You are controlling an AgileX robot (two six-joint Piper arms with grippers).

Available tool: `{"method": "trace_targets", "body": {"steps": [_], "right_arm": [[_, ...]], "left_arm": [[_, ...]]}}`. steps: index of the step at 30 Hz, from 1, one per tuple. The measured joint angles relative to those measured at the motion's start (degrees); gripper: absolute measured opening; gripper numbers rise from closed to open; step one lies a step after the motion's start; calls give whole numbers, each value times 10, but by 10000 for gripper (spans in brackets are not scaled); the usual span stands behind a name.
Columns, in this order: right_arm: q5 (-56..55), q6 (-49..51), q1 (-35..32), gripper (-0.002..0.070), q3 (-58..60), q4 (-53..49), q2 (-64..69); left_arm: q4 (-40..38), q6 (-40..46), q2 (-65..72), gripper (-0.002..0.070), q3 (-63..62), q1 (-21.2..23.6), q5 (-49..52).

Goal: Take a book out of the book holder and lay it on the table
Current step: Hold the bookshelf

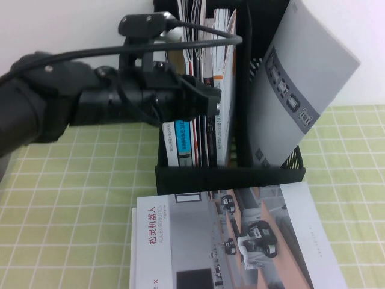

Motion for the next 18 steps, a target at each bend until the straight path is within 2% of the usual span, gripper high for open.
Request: {"method": "trace_targets", "body": {"steps": [4, 8, 18], "right_arm": [[-53, 2, 0, -1, 0, 51, 10], [-85, 2, 0, -2, -4, 97, 39], [-157, 2, 0, -2, -5, 125, 106]], "left_arm": [[108, -76, 33, -3, -60, 0, 27], [180, -144, 62, -3, -113, 0, 68], [112, -162, 98, -2, -151, 0, 89]]}}
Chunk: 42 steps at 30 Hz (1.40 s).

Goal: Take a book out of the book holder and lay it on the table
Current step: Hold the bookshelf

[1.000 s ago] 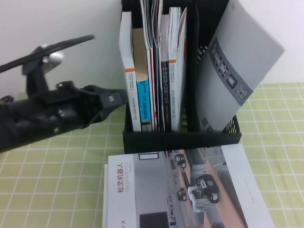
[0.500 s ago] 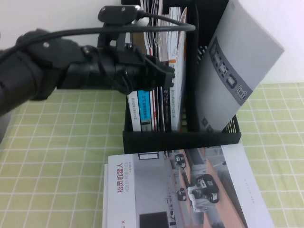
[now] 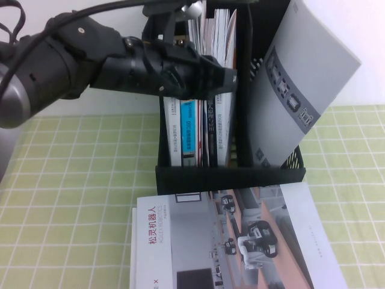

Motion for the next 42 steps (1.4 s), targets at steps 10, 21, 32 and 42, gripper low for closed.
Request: {"method": "trace_targets", "body": {"steps": [10, 21, 32, 42], "right_arm": [[-108, -52, 0, -2, -21, 4, 74], [-7, -94, 0, -2, -127, 4, 163], [-80, -108, 0, -2, -129, 4, 193], [-92, -136, 3, -2, -160, 4, 269]], "left_arm": [[-155, 199, 25, -3, -12, -19, -14], [44, 89, 20, -2, -167, -48, -42], [106, 113, 92, -2, -201, -119, -62], [196, 56, 130, -2, -201, -101, -73]]}}
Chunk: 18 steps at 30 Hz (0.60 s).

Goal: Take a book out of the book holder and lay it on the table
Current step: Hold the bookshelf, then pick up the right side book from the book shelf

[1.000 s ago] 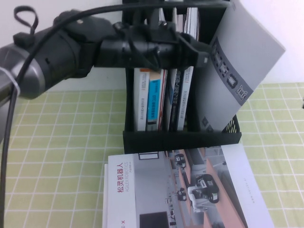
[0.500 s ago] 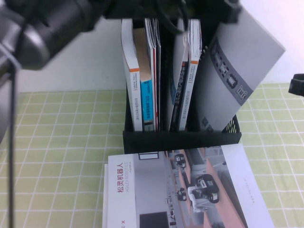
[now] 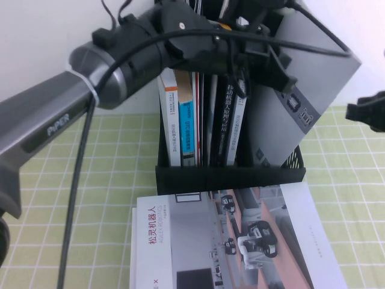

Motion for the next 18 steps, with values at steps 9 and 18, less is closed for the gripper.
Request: {"method": "trace_targets", "body": {"steps": [9, 18], "right_arm": [[53, -20, 82, -2, -112, -16, 40], [84, -40, 101, 3, -118, -22, 40]], "left_arm": [[21, -68, -12, -3, 0, 45, 33], [34, -69, -12, -2, -1, 46, 39]]}}
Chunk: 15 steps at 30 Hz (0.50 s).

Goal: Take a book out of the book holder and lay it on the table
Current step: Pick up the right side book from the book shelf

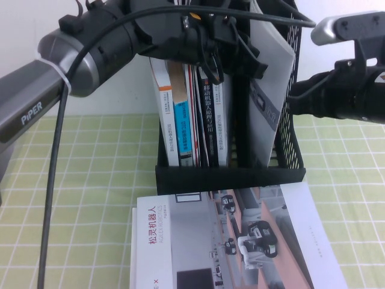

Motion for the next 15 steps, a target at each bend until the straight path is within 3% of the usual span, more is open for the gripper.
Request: {"method": "trace_targets", "body": {"steps": [3, 8, 10, 15], "right_arm": [[6, -14, 8, 66, 0, -3, -18], [24, -49, 21, 346, -1, -6, -52], [32, -54, 23, 426, -1, -6, -56], [-26, -82, 24, 474, -1, -6, -29]], "left_arm": [[1, 0, 0, -2, 0, 0, 0], [4, -1, 0, -3, 0, 0, -1], [4, -1, 0, -2, 0, 0, -7], [4, -3, 0, -3, 0, 0, -9]]}}
